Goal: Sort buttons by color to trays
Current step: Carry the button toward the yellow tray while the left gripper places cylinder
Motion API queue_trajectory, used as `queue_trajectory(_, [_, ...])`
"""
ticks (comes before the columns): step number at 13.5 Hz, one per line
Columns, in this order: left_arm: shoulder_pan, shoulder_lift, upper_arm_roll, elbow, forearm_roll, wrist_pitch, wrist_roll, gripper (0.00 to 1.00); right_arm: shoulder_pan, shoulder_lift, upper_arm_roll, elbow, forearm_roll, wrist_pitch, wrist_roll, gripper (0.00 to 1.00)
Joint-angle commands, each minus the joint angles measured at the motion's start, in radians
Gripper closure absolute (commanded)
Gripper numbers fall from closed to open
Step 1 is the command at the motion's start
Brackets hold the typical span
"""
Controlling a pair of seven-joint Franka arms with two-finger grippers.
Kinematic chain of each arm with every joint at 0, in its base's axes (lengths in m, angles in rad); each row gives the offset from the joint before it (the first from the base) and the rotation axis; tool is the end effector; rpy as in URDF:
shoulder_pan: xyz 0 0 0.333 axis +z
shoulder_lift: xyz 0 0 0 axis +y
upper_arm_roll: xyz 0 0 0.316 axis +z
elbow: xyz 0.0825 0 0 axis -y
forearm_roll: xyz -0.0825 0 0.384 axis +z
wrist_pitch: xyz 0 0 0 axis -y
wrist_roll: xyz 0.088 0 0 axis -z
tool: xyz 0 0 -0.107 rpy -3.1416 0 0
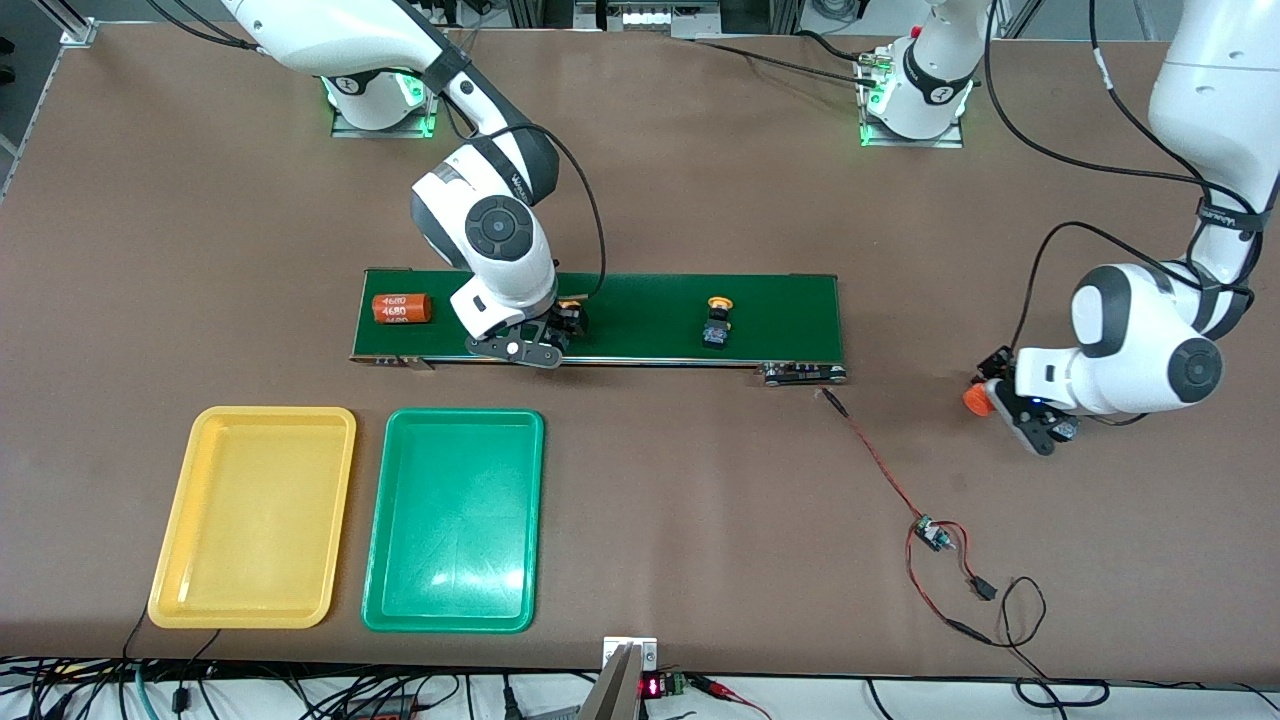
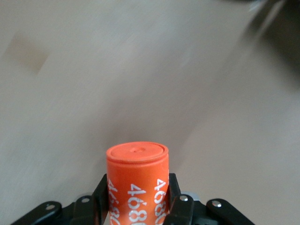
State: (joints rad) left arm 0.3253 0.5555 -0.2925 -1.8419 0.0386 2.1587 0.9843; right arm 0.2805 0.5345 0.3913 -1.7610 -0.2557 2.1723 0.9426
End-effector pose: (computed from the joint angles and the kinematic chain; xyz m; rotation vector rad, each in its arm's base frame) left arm 0.6195 0.0305 0.2196 2.5965 -1.3373 -0.1842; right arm 0.5287 0.3806 0.2752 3.0729 -0.2451 -0.0702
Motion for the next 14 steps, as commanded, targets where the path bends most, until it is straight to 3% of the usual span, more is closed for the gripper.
queue_trajectory(1, [-0.089, -0.077, -0.025, -0.036, -0.005, -0.042, 0.066, 1.00, 0.008, 0.016, -0.008, 0.021, -0.017, -0.017, 0.002, 0.00])
queue_trajectory(6, [-0.228, -0.111, -0.051, -0.039, -0.002, -0.089, 0.188, 1.00, 0.008, 0.047, -0.008, 0.018, -0.016, -0.015, 0.007, 0.02])
queue_trajectory(9, [-0.294, -0.120, -0.062, -0.040, 0.000, -0.094, 0.238, 1.00, 0.006, 0.050, -0.014, 0.020, -0.019, -0.009, -0.001, 0.28])
queue_trajectory(12, [-0.338, -0.163, -0.076, -0.081, -0.002, -0.094, 0.286, 1.00, 0.000, 0.050, -0.015, 0.020, -0.017, -0.011, 0.002, 0.72])
queue_trajectory(14, [-0.336, -0.183, -0.106, -0.115, -0.002, -0.091, 0.284, 1.00, -0.003, 0.048, -0.015, 0.020, -0.014, -0.017, 0.010, 0.91])
